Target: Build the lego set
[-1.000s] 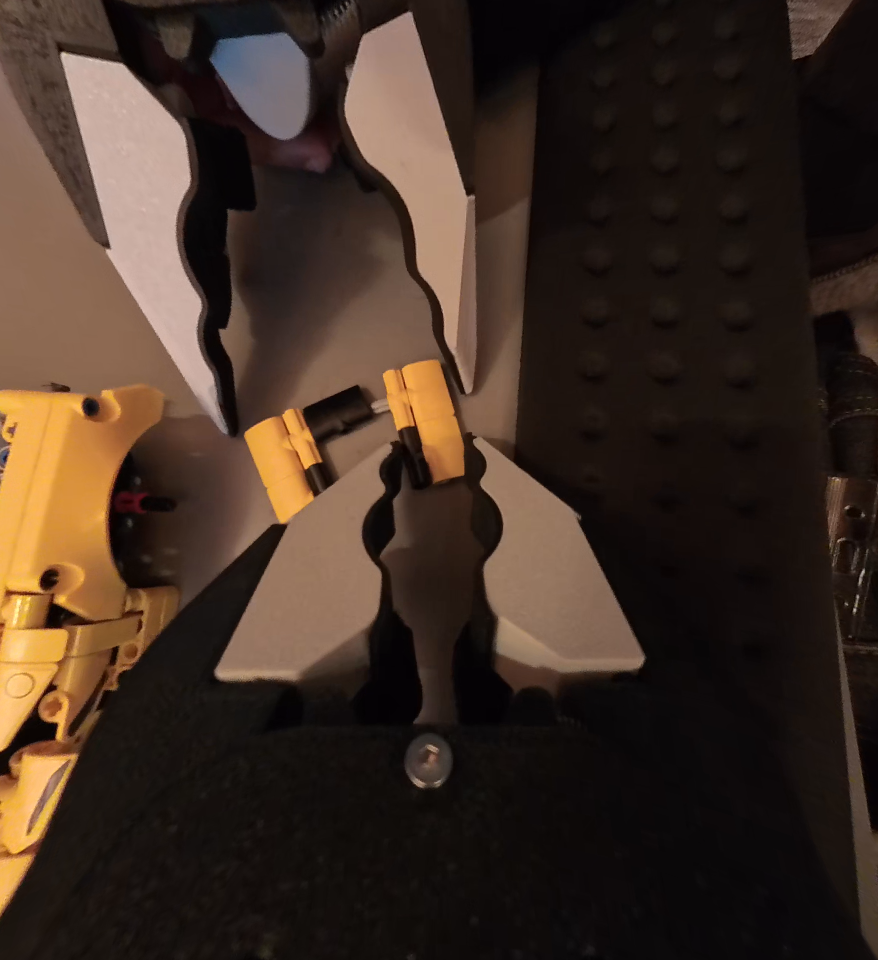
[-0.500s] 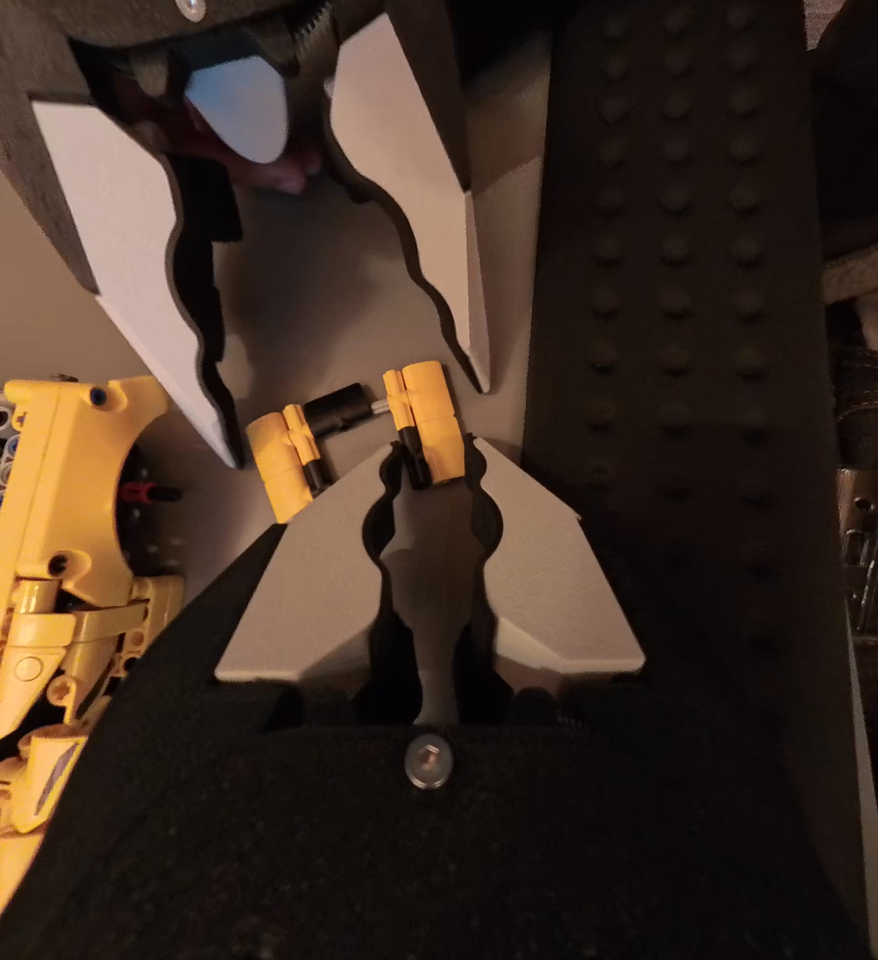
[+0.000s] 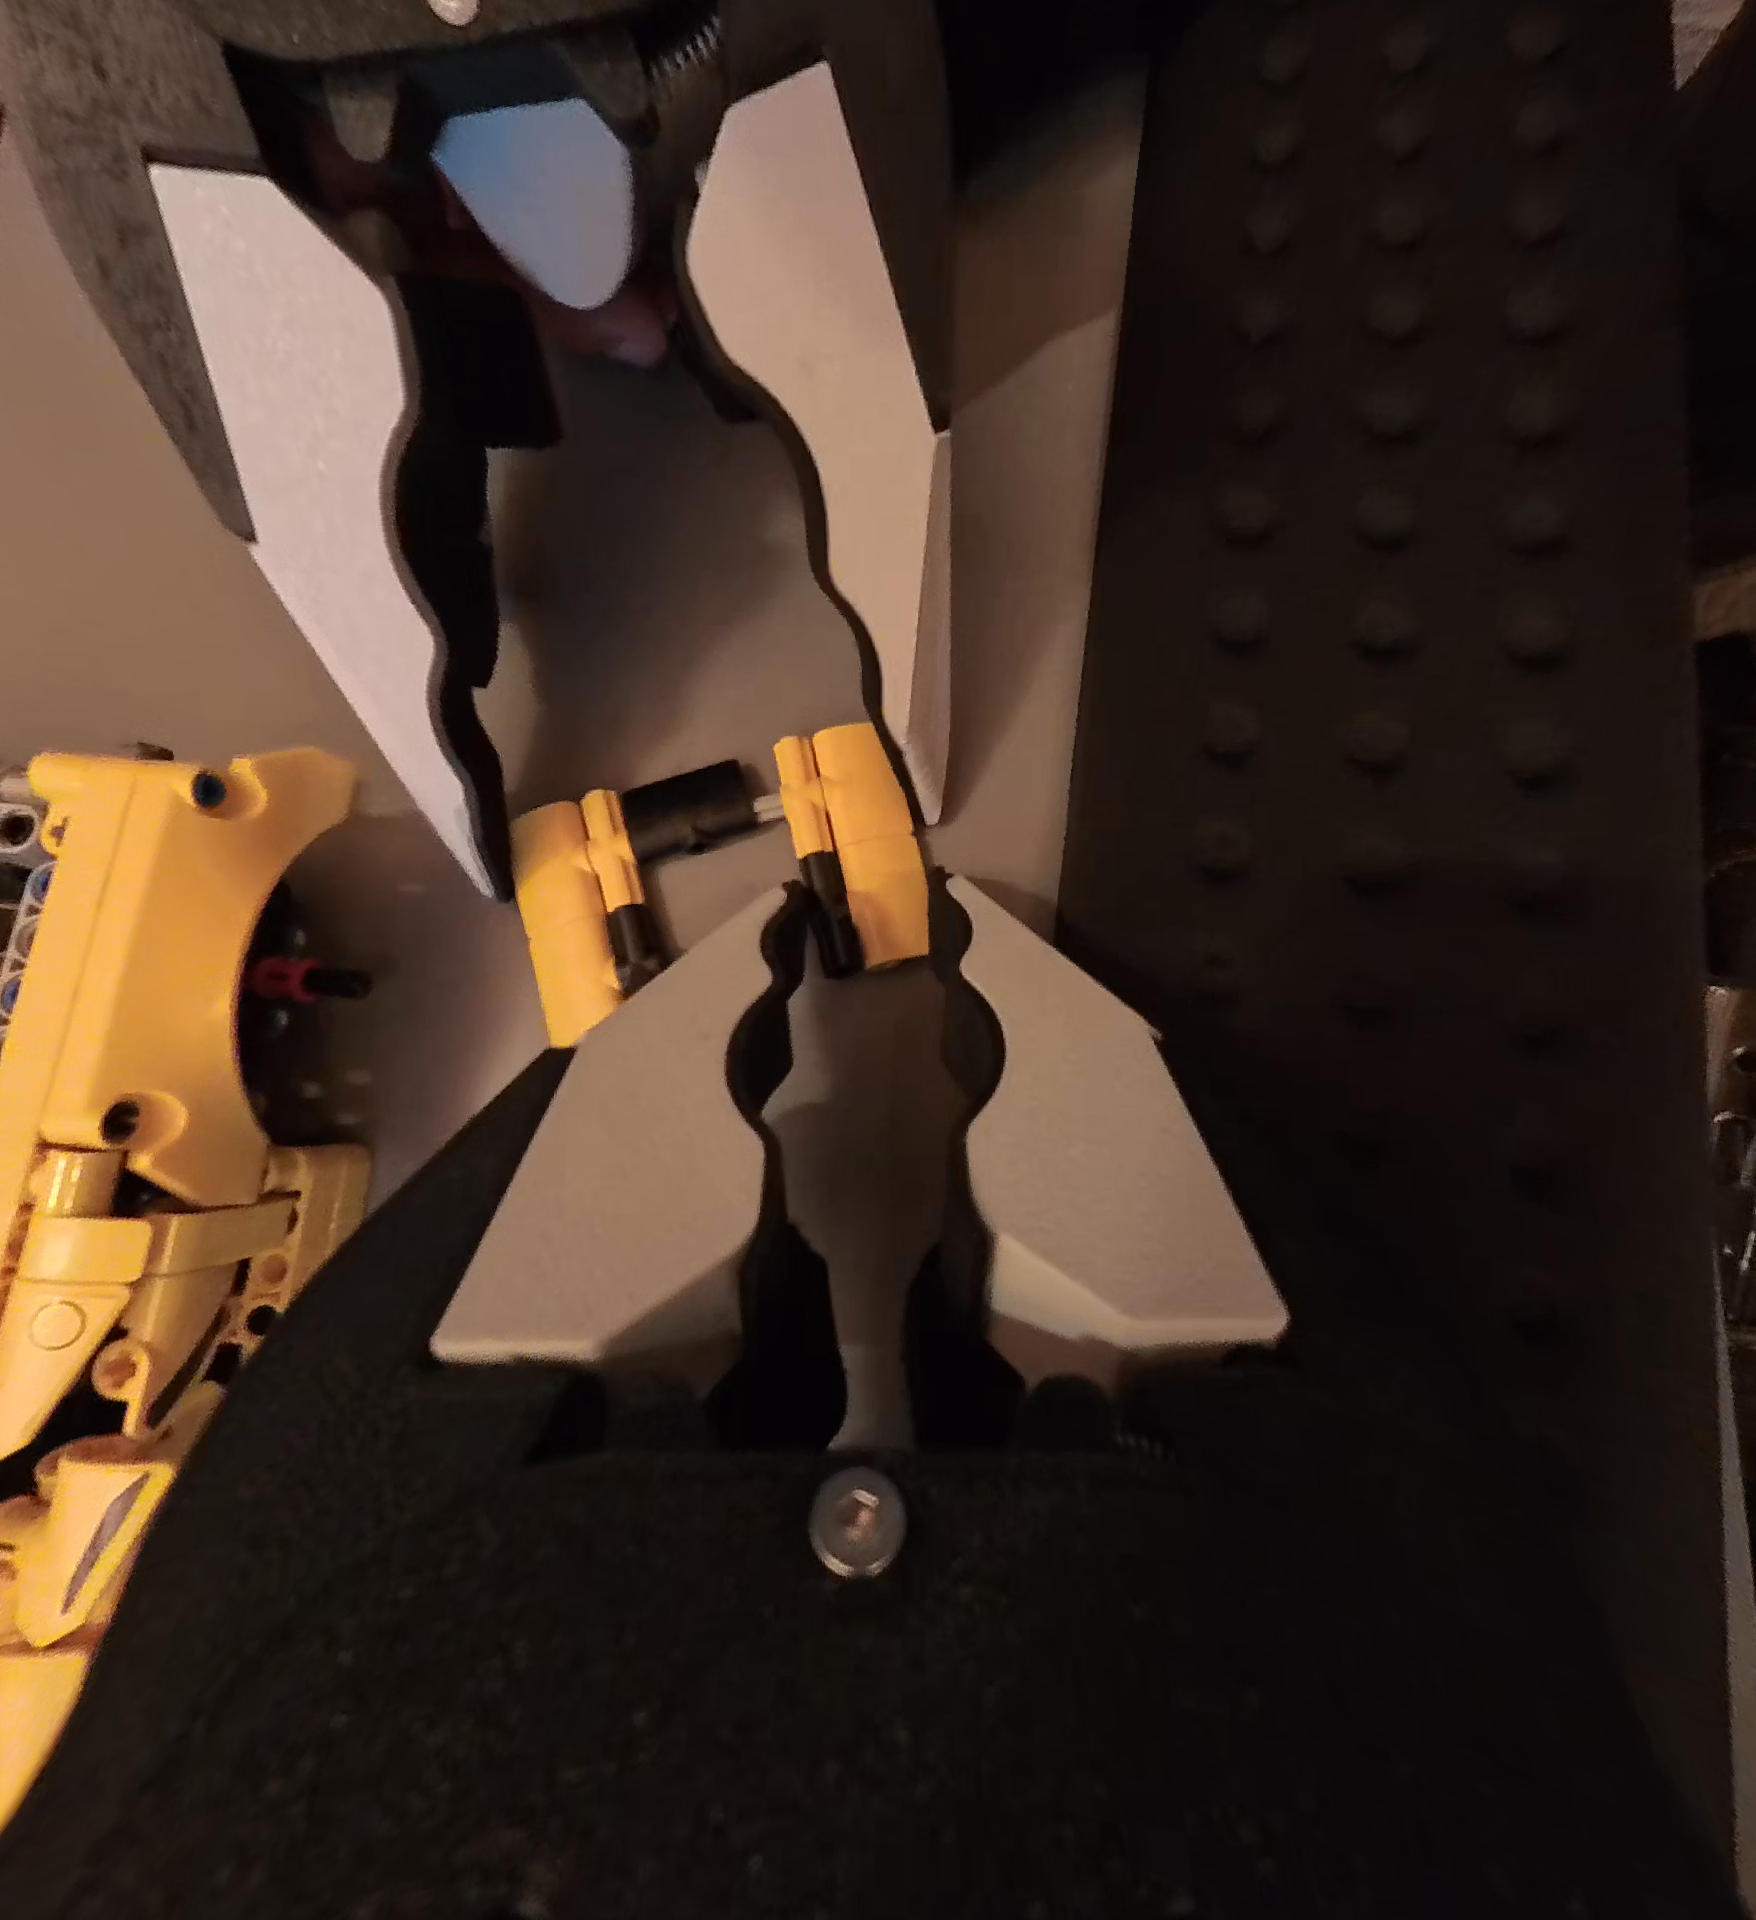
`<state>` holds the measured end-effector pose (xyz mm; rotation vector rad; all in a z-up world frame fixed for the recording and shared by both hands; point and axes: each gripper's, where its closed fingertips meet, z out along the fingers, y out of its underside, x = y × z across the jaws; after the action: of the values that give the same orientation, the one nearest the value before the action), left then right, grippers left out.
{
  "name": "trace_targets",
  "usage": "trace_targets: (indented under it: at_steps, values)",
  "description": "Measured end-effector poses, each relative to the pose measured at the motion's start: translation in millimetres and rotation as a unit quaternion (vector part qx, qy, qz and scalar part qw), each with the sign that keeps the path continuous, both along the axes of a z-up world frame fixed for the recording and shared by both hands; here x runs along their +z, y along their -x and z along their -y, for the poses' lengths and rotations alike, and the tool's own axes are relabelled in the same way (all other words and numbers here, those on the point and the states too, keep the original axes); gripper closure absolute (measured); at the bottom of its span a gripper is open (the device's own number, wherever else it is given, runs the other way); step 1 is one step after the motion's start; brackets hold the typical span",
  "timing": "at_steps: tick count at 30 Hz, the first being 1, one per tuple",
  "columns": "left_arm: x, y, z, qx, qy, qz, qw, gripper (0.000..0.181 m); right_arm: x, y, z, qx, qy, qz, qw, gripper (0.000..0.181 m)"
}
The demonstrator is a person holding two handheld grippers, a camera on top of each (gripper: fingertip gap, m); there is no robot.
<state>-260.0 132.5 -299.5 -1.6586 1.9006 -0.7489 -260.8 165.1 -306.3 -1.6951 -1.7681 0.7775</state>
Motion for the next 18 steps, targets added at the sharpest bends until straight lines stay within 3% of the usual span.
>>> trace_targets:
  at_steps: [18]
  values:
    - [-0.3,-0.6,-2.2,0.011,-0.001,0.006,1.000,0.159,0.1,-2.4,0.9,-0.008,-0.007,-0.001,1.000,0.108]
